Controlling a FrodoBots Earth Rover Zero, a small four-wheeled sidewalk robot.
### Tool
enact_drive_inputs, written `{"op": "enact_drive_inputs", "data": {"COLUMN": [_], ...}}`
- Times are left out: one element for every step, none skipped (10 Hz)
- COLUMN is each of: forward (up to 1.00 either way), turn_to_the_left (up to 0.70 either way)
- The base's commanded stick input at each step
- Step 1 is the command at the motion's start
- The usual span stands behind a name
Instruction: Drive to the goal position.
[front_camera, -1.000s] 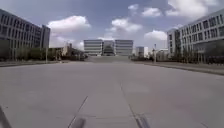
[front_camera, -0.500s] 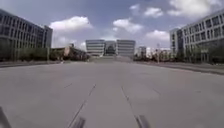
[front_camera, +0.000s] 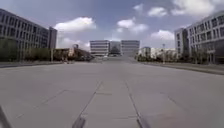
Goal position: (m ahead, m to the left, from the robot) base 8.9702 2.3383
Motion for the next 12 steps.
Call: {"op": "enact_drive_inputs", "data": {"forward": [0.7, 0.7, 0.7, 0.7, 0.7, 0.7, 0.7, 0.7, 0.7, 0.7, 0.7, 0.7], "turn_to_the_left": [0.11, 0.11, 0.11, 0.07, 0.06, 0.05, 0.05, 0.06, 0.06, 0.06, 0.08, 0.11]}}
